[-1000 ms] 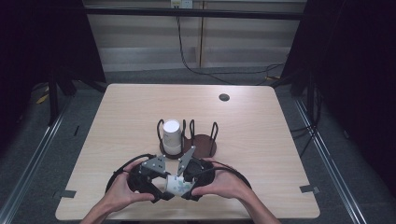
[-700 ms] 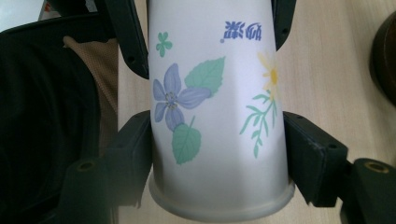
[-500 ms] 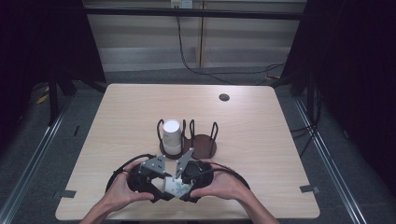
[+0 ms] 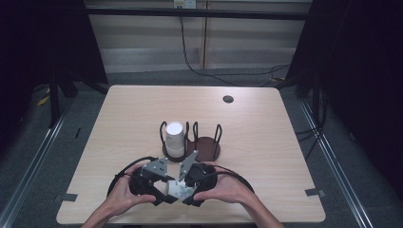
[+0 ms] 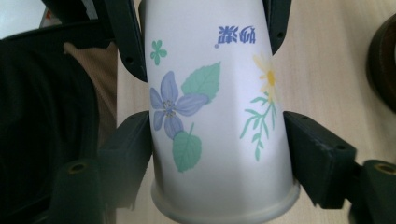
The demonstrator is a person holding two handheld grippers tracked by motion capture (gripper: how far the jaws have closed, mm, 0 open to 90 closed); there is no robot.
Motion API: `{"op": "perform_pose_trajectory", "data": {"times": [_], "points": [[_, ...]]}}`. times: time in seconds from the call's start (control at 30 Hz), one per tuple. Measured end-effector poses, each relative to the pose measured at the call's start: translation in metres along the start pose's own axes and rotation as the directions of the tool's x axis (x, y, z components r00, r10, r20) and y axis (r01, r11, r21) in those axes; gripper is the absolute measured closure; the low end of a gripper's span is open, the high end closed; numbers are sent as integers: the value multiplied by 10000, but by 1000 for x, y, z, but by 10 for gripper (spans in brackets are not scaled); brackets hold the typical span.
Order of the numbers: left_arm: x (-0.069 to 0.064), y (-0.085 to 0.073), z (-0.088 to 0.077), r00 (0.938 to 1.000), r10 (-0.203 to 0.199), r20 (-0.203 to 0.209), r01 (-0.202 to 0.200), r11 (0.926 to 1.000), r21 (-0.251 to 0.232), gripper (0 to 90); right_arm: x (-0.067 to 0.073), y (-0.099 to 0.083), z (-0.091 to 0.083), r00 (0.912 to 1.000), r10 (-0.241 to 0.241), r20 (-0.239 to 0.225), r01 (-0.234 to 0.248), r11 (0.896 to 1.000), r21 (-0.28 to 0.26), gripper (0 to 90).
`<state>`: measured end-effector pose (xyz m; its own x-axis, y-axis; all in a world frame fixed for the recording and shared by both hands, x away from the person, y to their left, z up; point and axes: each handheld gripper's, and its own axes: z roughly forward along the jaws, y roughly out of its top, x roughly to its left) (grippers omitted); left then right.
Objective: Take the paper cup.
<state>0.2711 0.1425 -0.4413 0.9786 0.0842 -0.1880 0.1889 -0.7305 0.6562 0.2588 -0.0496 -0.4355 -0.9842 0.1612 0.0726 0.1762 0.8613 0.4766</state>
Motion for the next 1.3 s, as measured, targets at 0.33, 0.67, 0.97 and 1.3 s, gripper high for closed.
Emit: {"op": "perform_pose_trajectory", "data": {"times": [0.33,0.67,0.97,1.3], "points": [[1,-1,-5,9998,-36,-201,32,9998,-182,373,-5,-6,1,9997,238,-49,-241,9974,-684,141],[3,-7,-10,9991,-295,-315,278,9982,-523,373,-10,-13,-3,9974,716,57,-704,9903,-1199,143],[4,-11,-10,9986,-401,-334,379,9972,-646,373,-12,-22,-11,9932,1144,223,-1092,9800,-1666,138],[6,-17,-17,9968,-578,-548,522,9938,-979,371,-13,-37,-19,9869,1596,237,-1504,9633,-2224,139]]}}
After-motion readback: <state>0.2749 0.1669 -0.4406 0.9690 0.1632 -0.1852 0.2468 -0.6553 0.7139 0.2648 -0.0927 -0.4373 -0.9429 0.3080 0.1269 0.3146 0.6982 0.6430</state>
